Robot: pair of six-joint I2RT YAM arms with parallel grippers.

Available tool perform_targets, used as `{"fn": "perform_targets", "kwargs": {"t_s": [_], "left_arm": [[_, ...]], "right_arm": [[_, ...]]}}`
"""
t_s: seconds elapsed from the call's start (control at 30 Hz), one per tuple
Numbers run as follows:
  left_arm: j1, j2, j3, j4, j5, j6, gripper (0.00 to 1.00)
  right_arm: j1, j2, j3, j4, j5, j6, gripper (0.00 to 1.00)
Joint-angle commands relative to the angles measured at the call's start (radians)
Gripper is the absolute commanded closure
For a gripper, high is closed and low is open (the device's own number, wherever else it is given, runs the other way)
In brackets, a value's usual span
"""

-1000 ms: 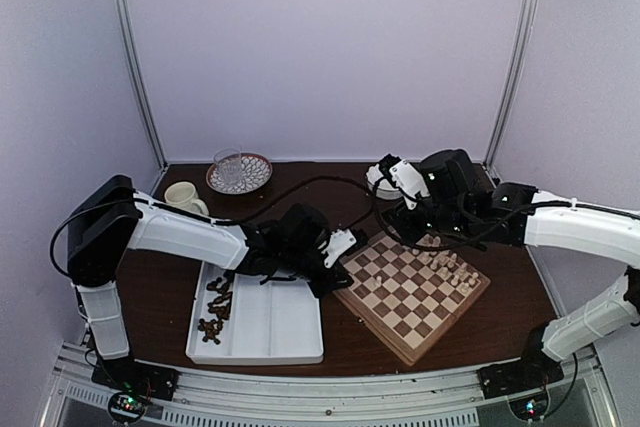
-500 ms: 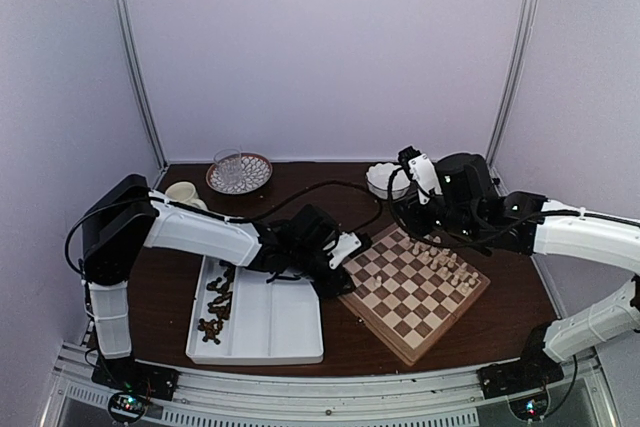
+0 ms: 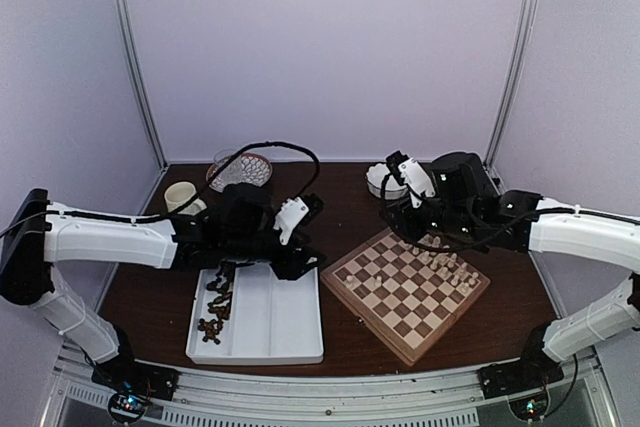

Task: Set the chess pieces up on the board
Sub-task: Pick up the rook from the chessboard.

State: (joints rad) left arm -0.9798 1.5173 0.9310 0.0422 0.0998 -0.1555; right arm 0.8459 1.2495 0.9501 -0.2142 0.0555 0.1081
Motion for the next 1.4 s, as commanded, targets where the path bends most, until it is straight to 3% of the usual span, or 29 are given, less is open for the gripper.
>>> {"fn": "perform_targets", "kwargs": {"t_s": [0.0,0.37,0.8,1.37], "left_arm": [[0.021,-0.066,-0.113,0.134,-0.164,-0.071,0.41],[0.021,-0.255,-0.296,0.285,-0.292,-0.051,0.43],[0.022,-0.258,-0.293,0.272,-0.282,-0.037,0.43],[0.021,-0.314,-0.336,0.304,-0.337,-0.058,0.44]], "right_arm": [[0.006,0.115,0.108,-0.109,-0.194,-0.038,0.65],[0.135,0.489,0.409,-0.447,-0.101,-0.09,0.58],[0.162,0.639,0.517,-0.586,-0.037,-0.094,0.55],[0.162,0.688,0.54,-0.58,-0.046,-0.078,0.74]]}}
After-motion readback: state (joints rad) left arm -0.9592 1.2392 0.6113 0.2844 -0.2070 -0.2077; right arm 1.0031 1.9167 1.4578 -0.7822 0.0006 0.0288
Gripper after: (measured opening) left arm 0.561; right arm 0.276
